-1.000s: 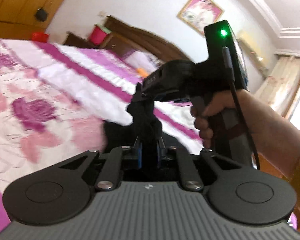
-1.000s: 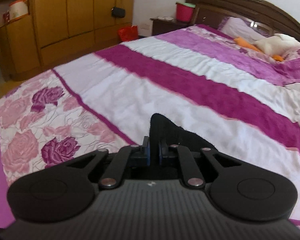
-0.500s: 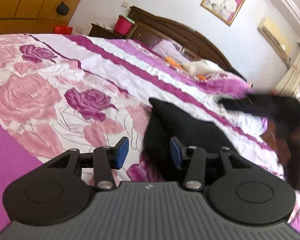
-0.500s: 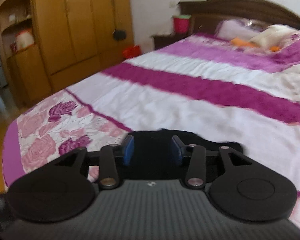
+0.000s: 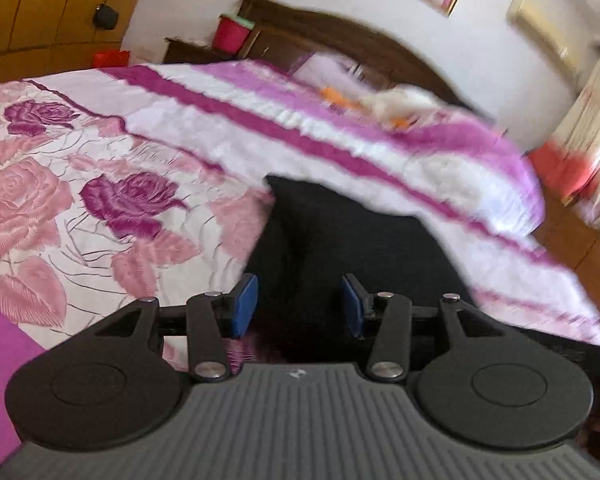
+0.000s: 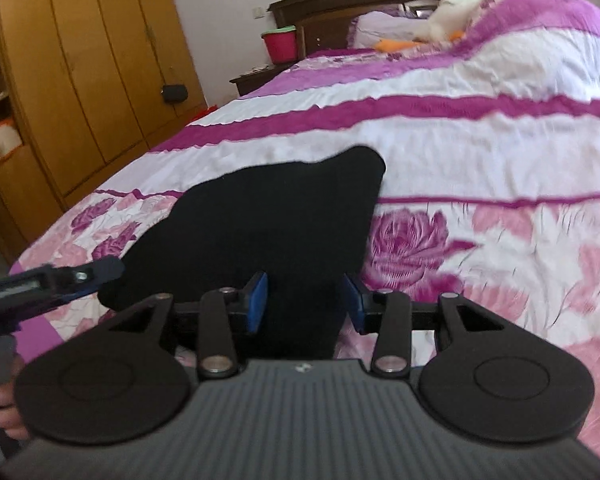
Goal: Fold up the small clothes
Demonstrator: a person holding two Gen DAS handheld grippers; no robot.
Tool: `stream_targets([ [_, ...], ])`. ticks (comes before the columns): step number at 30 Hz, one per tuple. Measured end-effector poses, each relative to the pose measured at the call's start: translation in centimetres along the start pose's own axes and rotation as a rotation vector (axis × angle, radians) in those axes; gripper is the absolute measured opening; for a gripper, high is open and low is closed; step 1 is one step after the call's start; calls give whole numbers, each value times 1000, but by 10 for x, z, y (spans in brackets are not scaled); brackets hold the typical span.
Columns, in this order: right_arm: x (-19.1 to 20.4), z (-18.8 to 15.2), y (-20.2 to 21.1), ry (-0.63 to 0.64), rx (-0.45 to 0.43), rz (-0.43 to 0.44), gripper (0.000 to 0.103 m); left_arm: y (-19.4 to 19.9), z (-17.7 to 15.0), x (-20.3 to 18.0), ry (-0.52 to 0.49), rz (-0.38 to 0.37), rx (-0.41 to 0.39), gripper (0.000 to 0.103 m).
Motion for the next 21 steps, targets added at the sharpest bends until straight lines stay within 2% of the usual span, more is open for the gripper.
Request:
stream_targets([
  [2,5,-7,-7,34,5,-13,46,-13,-2,1,-21,59,54,52],
  [6,4,-17,-13,65,4,-24,48,-22,-3,6,-35,83,85,53],
  [11,-20,-9,3,-107,-24,66,52,-10,10,9,22,-5,72,54],
  [13,-30,-7,9,-188,-67,86,64,-8,17,10,56,-43,70,68],
  [14,-34,-6,10,-214,-83,88,71,-9,20,9,69,-55,72,71],
  [16,-42,-4,8,-263,-89,92,78,-14,26,7,83,-66,83,79],
  [21,-58,-4,-8,-373,-38,126,78,-30,30,-1,48,-45,113,82],
])
Point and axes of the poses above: each gripper's, at about its wrist camera, not at the fingertips, and y roughly against the way its jaws point, x to its left, z to its top, the point moved 1 cm from there along -y, roughly the way its jaws point, and after that the axes turned 5 degrees about x, right-handed, at the moved point
